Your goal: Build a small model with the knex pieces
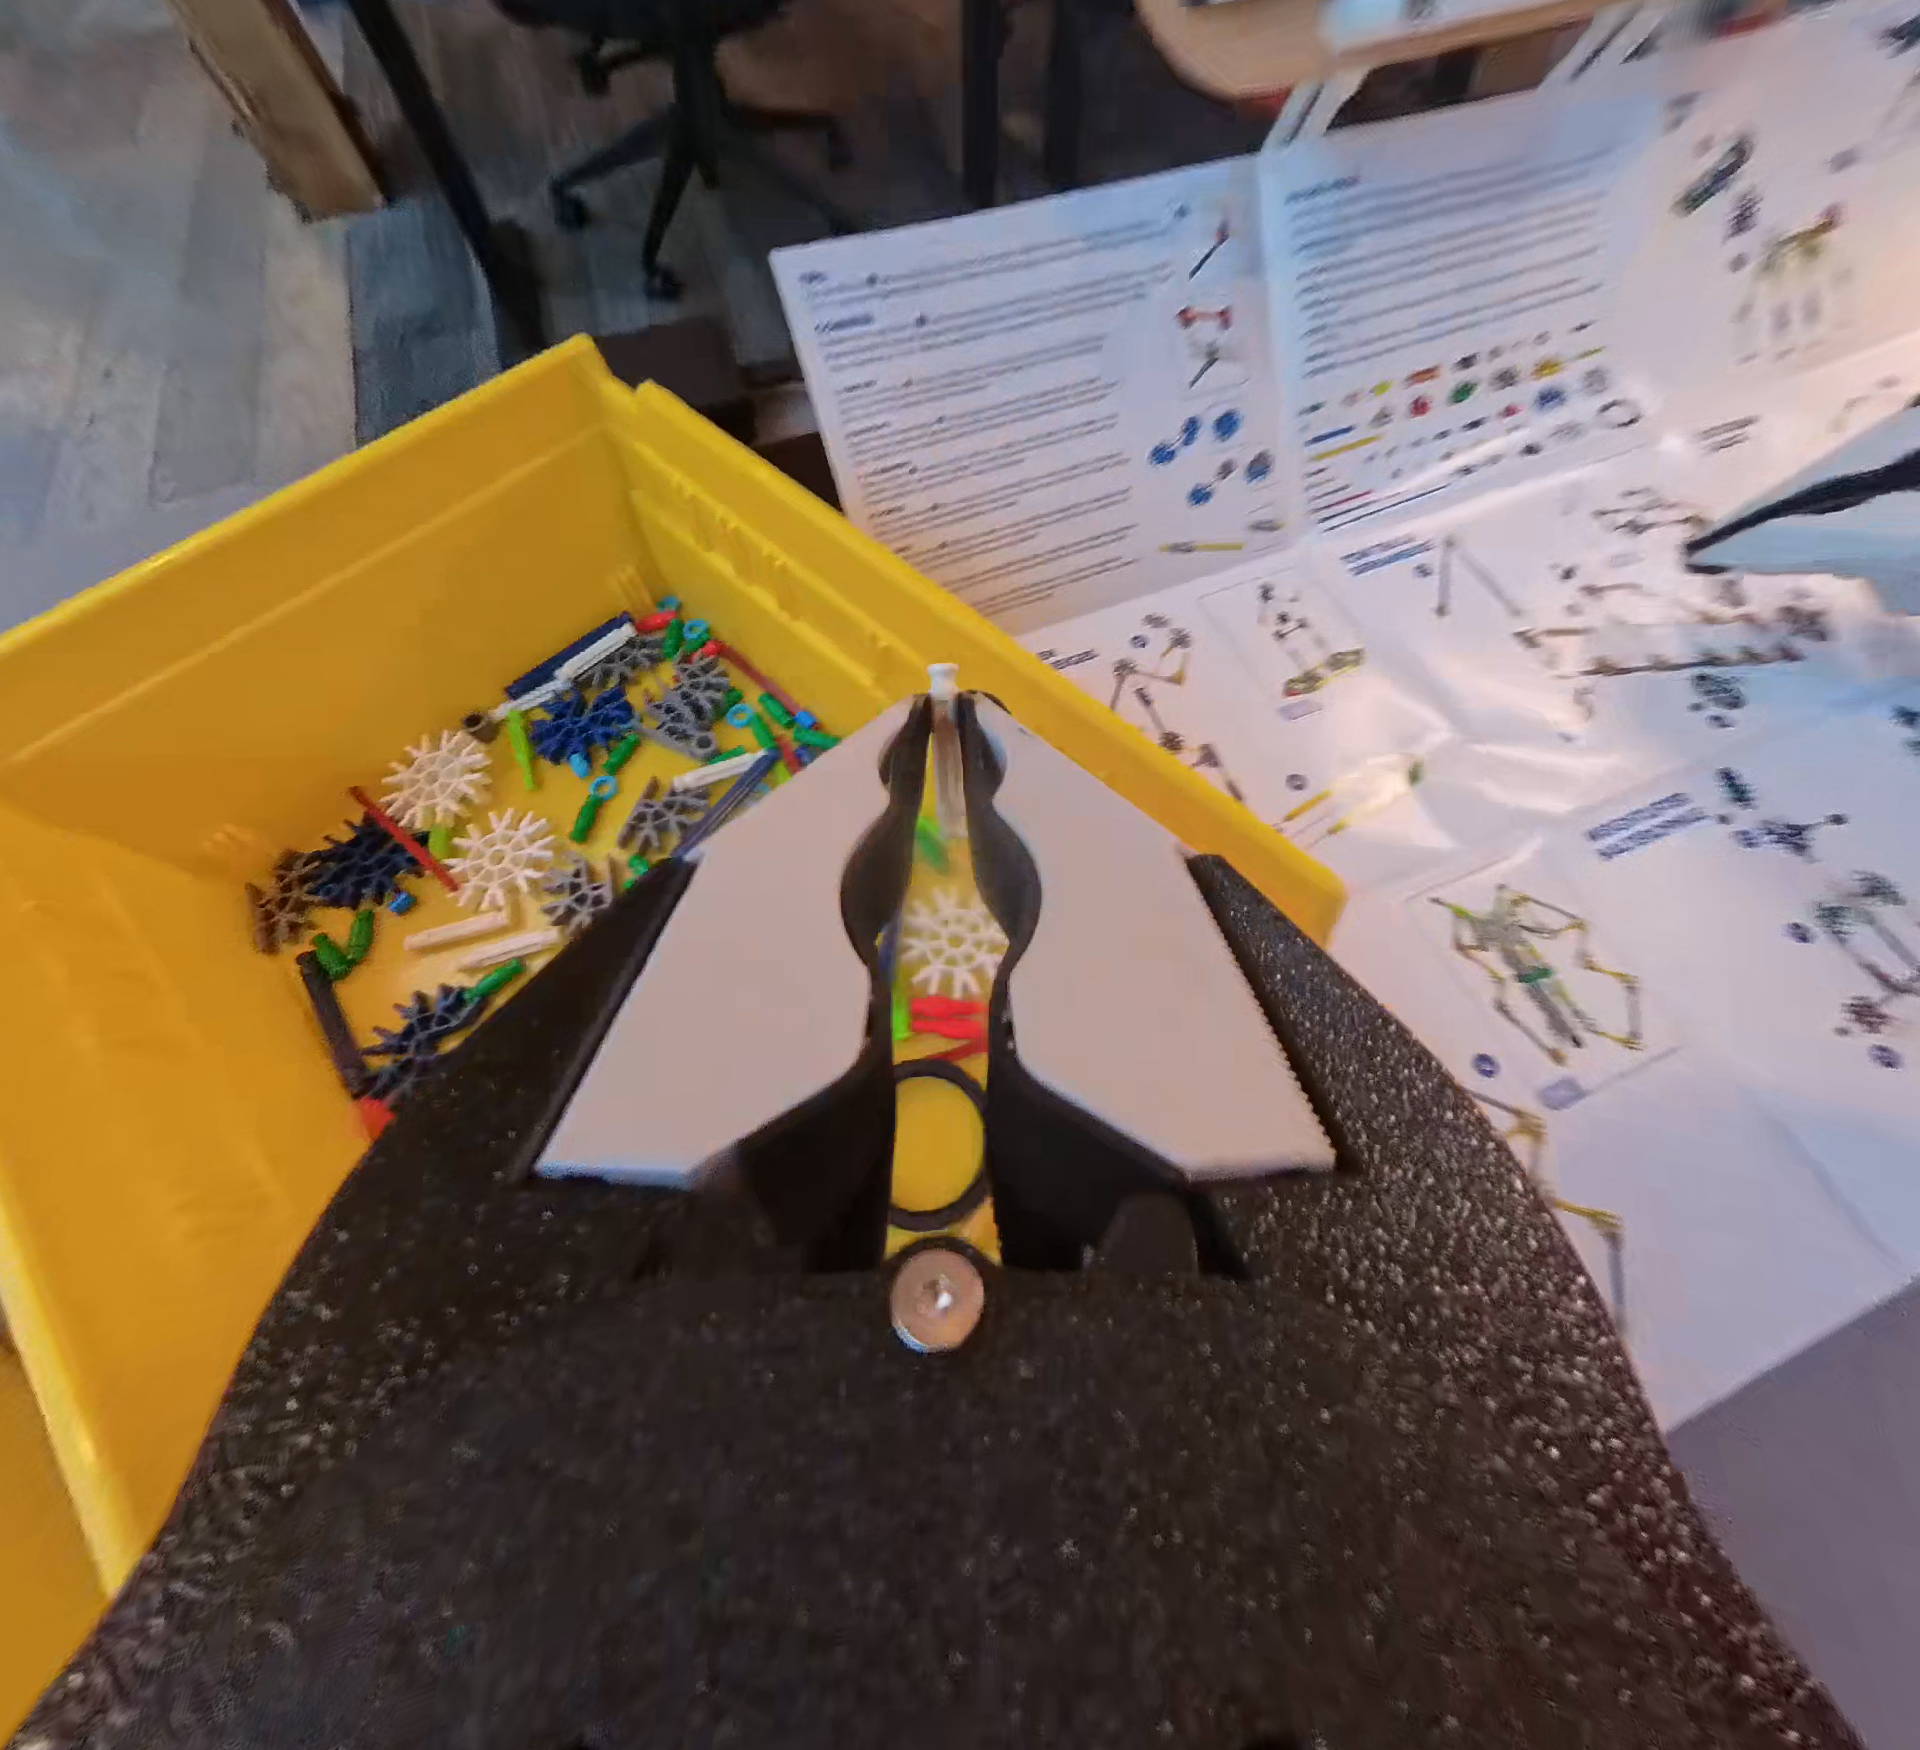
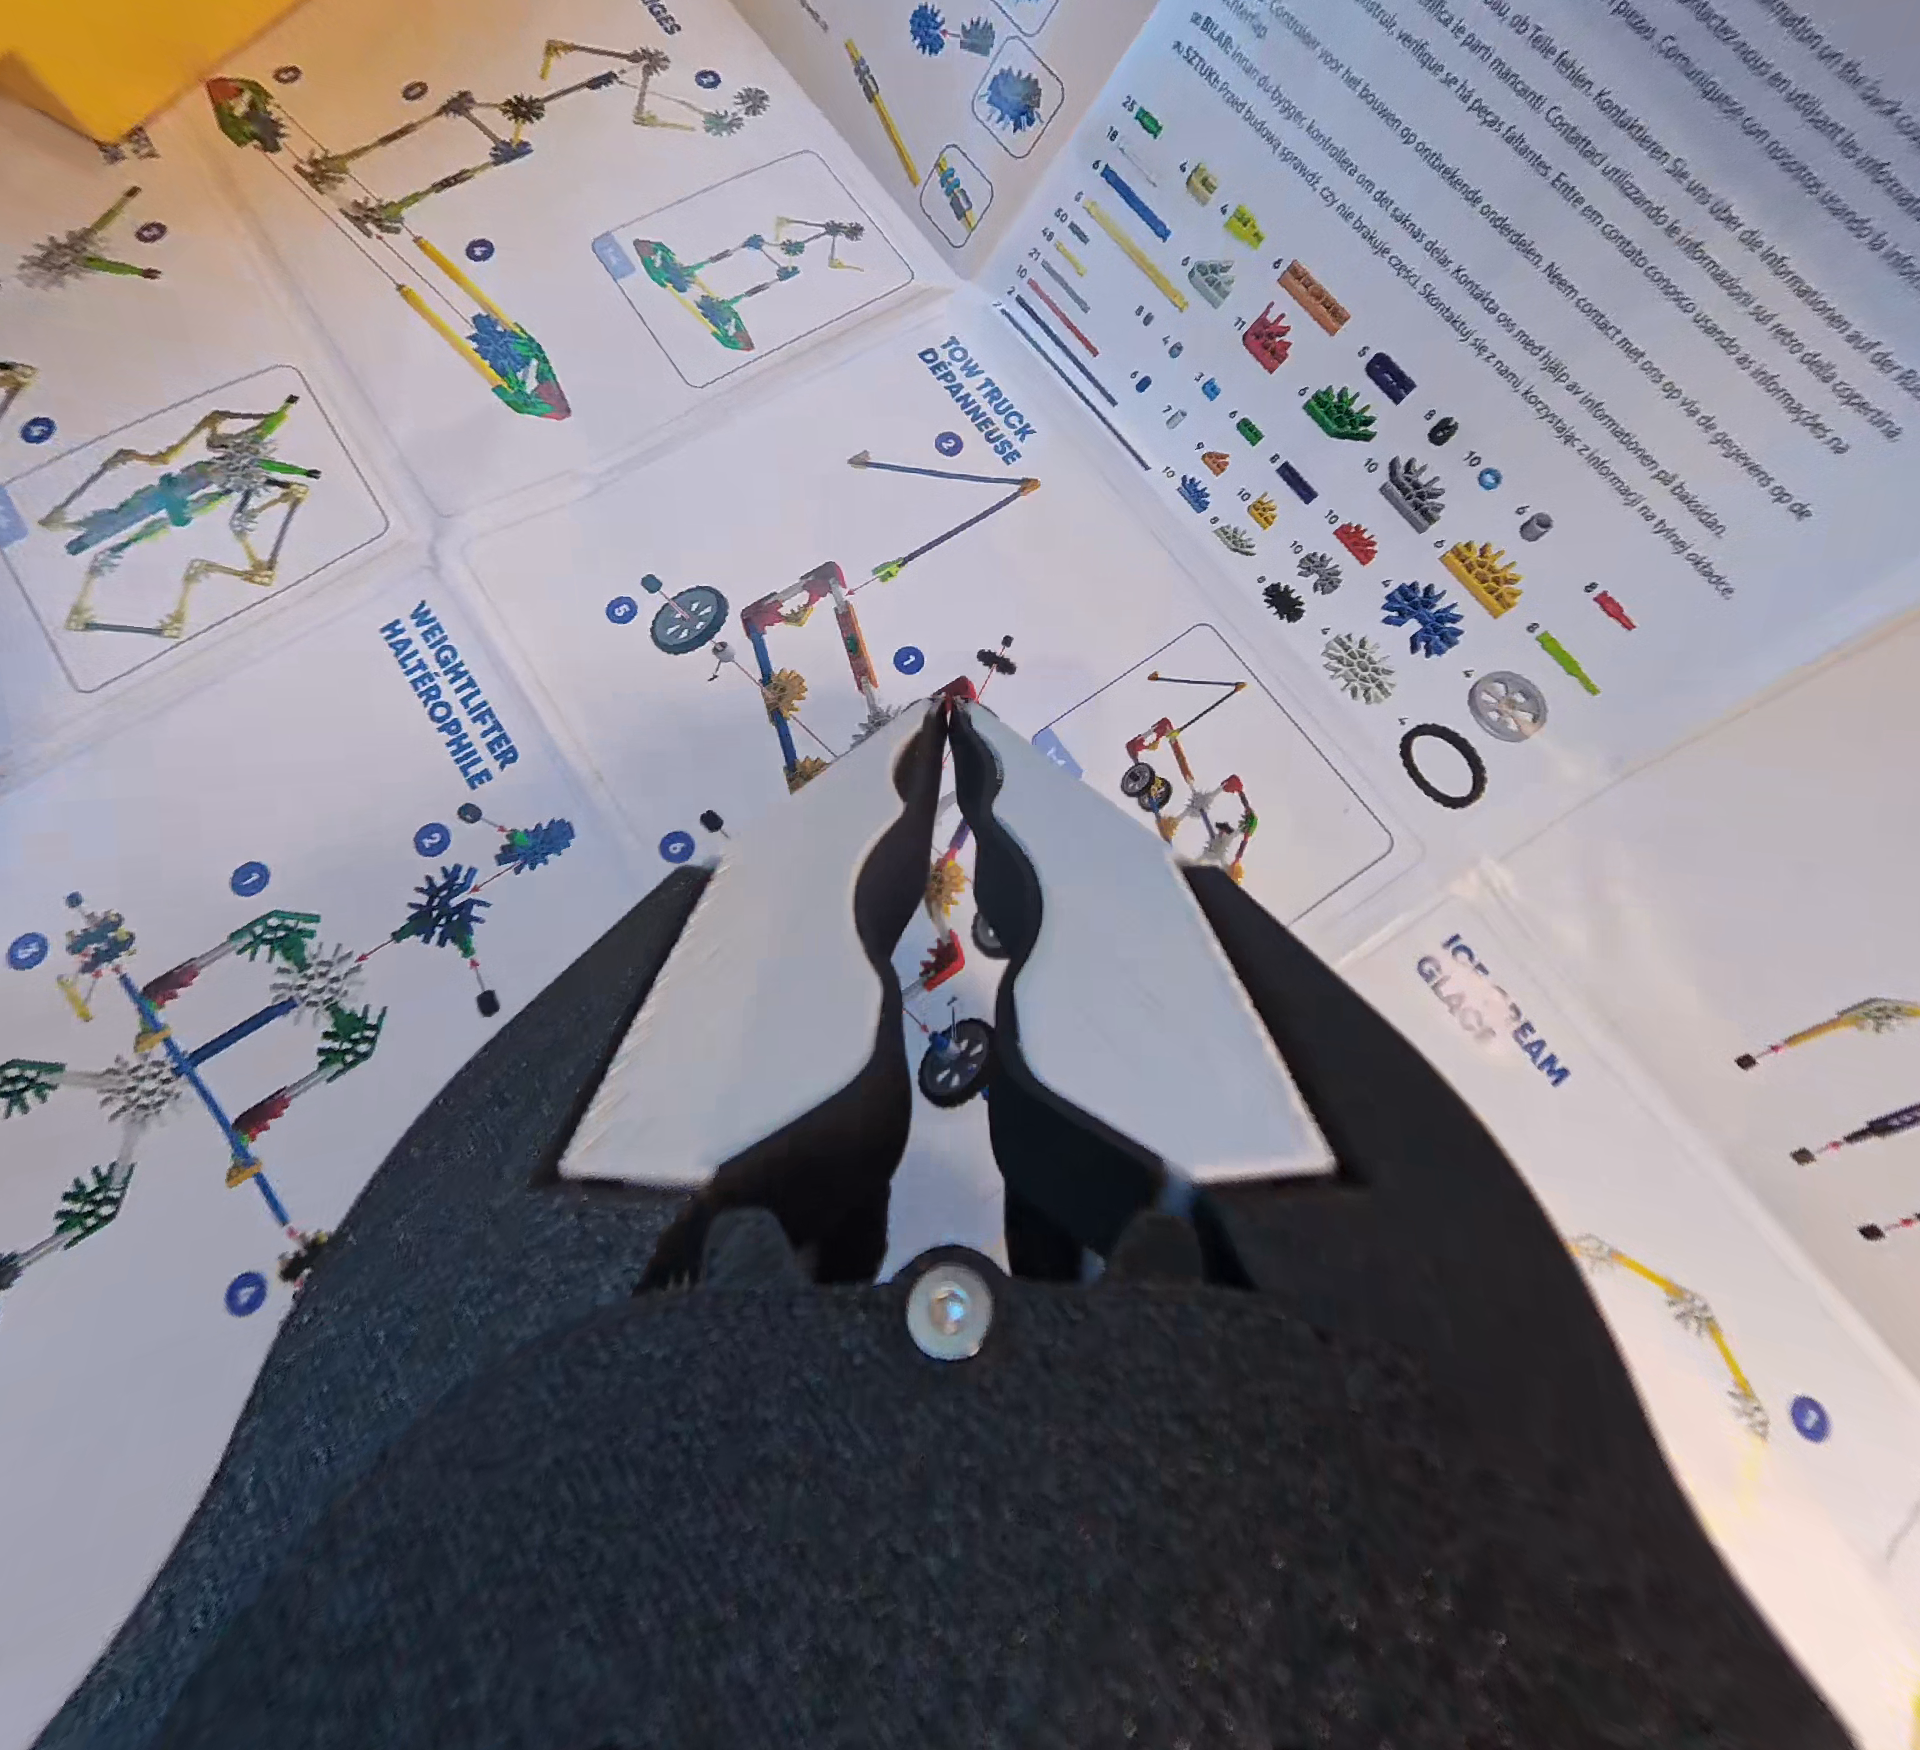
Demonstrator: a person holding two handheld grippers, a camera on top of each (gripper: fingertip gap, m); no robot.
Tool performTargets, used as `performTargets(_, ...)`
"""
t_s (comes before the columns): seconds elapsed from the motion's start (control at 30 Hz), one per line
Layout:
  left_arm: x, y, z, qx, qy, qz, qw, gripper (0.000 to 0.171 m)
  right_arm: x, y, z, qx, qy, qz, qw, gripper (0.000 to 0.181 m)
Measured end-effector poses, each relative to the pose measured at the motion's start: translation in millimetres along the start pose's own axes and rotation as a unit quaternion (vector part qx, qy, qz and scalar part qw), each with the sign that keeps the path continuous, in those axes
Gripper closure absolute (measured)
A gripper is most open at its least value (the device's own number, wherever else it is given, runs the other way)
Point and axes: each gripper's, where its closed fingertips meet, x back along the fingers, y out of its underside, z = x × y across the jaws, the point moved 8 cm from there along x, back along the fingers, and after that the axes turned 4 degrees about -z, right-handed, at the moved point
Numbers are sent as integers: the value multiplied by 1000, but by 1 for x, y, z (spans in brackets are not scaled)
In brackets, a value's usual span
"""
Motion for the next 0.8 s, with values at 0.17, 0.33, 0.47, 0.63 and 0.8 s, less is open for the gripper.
performTargets(0.17, 32, 18, 36, 35, 63, 58, 996, 169, -12, 2, 0, 6, -8, -21, 1000, 181)
performTargets(0.33, 37, 50, 46, 74, 65, 74, 992, 168, -19, 3, -3, 12, -7, -41, 999, 181)
performTargets(0.47, 33, 57, 47, 72, 74, 73, 992, 168, -21, 2, -4, 26, 0, -51, 998, 181)
performTargets(0.63, 28, 59, 47, 59, 68, 72, 993, 168, -23, -2, -7, 28, -9, -47, 998, 181)
performTargets(0.8, 26, 65, 47, 69, 75, 70, 992, 168, -27, -3, -10, 39, -13, -56, 998, 181)
